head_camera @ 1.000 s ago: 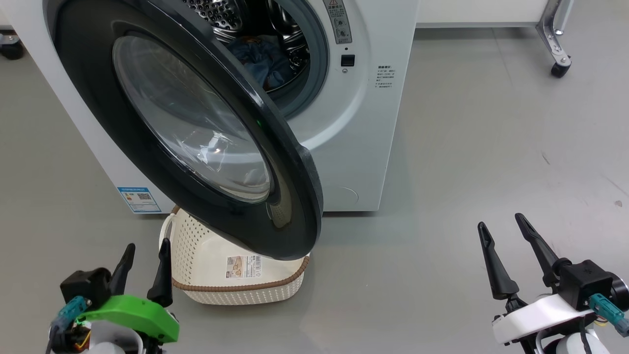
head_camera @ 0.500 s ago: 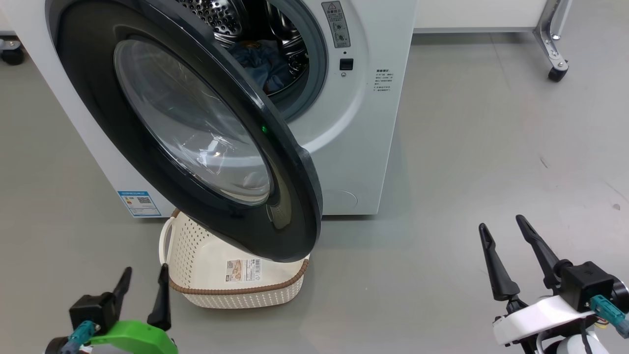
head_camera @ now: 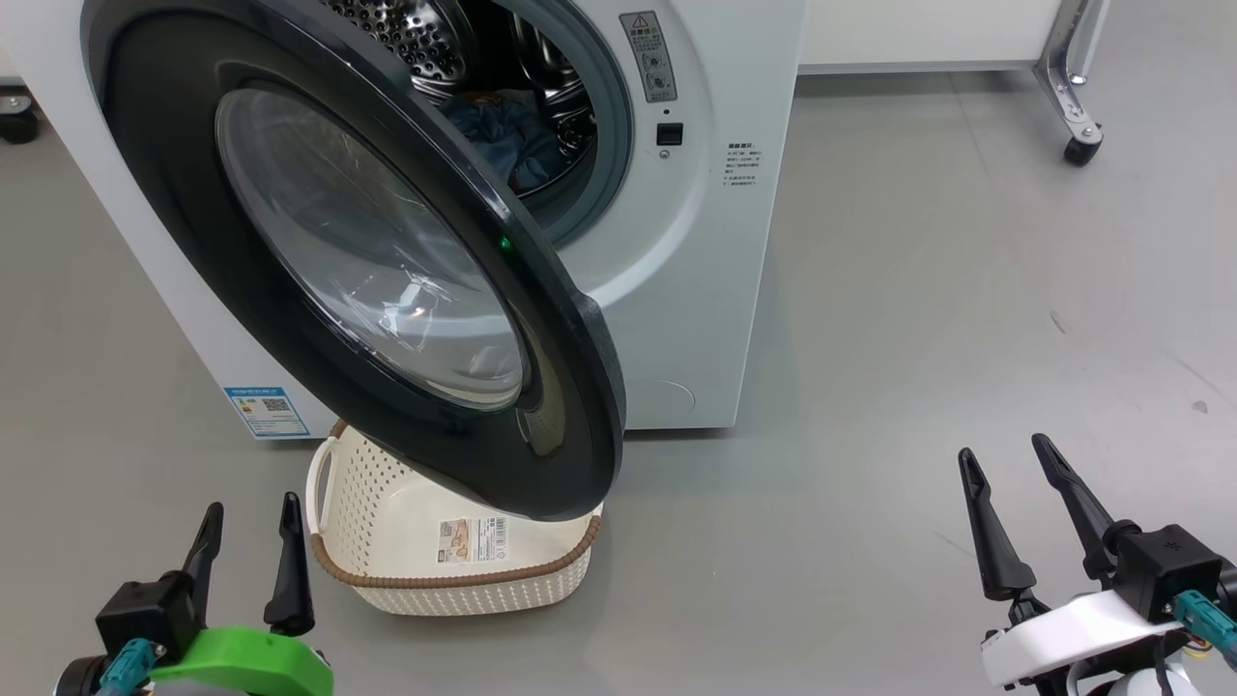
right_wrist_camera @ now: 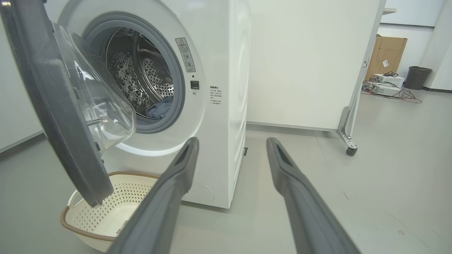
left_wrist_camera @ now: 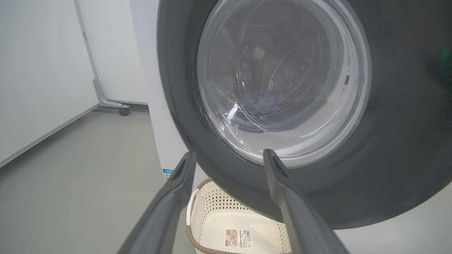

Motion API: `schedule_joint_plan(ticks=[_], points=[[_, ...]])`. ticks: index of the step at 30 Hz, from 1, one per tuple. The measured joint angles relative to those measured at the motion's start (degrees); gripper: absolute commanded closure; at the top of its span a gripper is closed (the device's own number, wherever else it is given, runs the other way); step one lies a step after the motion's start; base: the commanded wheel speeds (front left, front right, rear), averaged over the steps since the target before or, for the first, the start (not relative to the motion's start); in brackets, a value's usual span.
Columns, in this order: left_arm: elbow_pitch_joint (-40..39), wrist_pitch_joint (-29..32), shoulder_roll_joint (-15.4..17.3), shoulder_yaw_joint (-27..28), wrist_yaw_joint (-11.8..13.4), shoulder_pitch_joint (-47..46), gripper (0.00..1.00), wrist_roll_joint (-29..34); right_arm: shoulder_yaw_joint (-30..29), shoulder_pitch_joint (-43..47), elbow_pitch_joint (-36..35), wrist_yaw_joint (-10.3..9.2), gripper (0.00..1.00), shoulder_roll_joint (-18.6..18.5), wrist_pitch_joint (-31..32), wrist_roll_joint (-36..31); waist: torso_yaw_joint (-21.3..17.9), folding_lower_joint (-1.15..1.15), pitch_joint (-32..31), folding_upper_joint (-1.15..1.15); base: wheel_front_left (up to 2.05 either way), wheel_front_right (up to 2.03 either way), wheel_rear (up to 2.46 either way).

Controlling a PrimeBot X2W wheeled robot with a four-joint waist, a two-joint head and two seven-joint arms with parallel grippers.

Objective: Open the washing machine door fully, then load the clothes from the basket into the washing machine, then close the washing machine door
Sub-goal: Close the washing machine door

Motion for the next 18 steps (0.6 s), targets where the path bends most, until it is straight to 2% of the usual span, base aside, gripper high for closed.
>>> schedule_joint_plan(ticks=[9,10,11,12,14,18], points=[[-1.5,0.0,-1.0,1.3,-0.3,1.5,0.0,2.2,-0.5,0.9,0.8,0.0,0.0,0.4,0.0,0.0,-0.3,0.0,-0.2,0.0,0.0,0.0,0.0],[-1.7,0.0,-1.1,1.5,-0.5,1.6,0.0,2.3,-0.6,0.9,1.0,0.0,0.11,0.5,0.0,0.0,-0.3,0.0,-0.2,0.0,0.0,0.0,0.0],[-1.9,0.0,-1.2,1.6,-0.5,1.7,0.0,2.5,-0.7,0.9,1.0,0.0,0.26,0.6,0.0,0.0,-0.3,0.0,-0.2,0.0,0.0,0.0,0.0],[-2.1,0.0,-1.3,1.7,-0.5,1.9,0.0,2.6,-0.8,0.9,1.1,0.0,0.55,0.7,0.0,-0.1,-0.3,0.0,-0.2,0.0,0.0,0.0,0.0],[-2.2,0.0,-1.3,1.9,-0.6,2.3,0.0,2.9,-1.1,0.9,1.5,0.0,1.0,1.0,0.0,-0.1,-0.3,0.0,-0.2,0.0,0.0,0.0,0.0],[-2.6,0.0,-1.5,2.2,-0.9,2.5,0.0,3.4,-1.4,0.9,1.9,0.0,1.0,1.3,0.0,-0.1,-0.3,0.0,-0.2,0.0,0.0,0.0,0.0]])
